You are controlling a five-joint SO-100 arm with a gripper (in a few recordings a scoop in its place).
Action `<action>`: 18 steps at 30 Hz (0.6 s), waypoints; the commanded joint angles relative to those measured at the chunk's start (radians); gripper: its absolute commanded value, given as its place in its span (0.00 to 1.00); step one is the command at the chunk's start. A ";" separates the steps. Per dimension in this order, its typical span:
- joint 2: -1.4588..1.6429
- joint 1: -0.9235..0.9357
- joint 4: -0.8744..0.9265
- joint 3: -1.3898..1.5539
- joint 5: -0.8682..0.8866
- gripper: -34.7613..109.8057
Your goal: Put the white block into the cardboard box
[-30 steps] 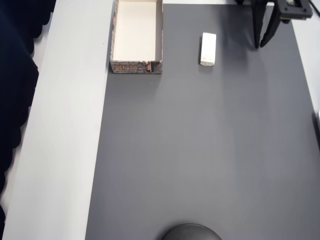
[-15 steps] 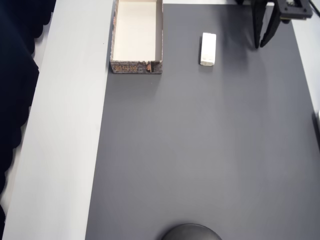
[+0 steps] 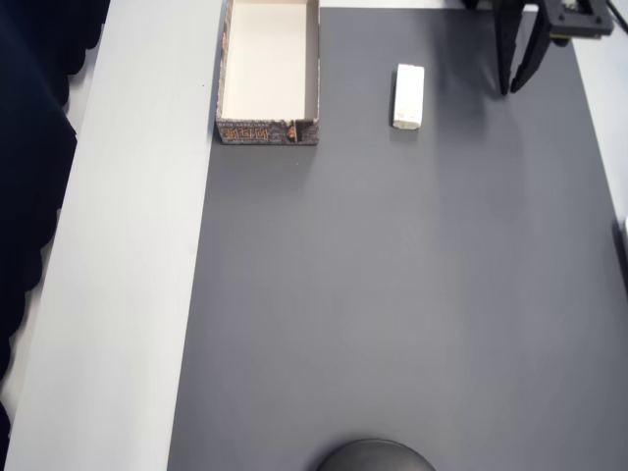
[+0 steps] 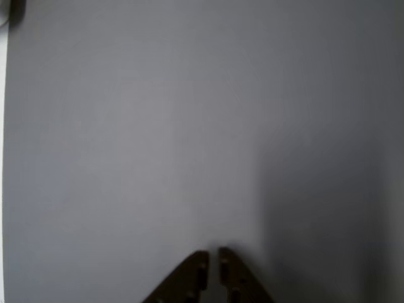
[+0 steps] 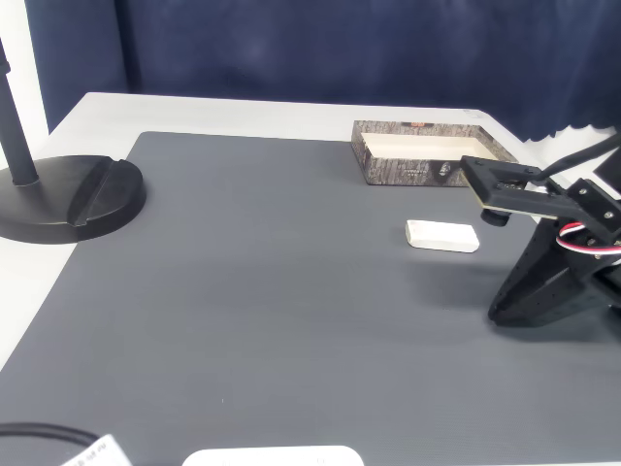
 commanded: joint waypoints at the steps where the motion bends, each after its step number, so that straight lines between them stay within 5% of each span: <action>1: 0.021 0.005 0.003 0.008 -0.058 0.23; 18: -0.792 0.166 -0.028 -0.607 0.227 0.23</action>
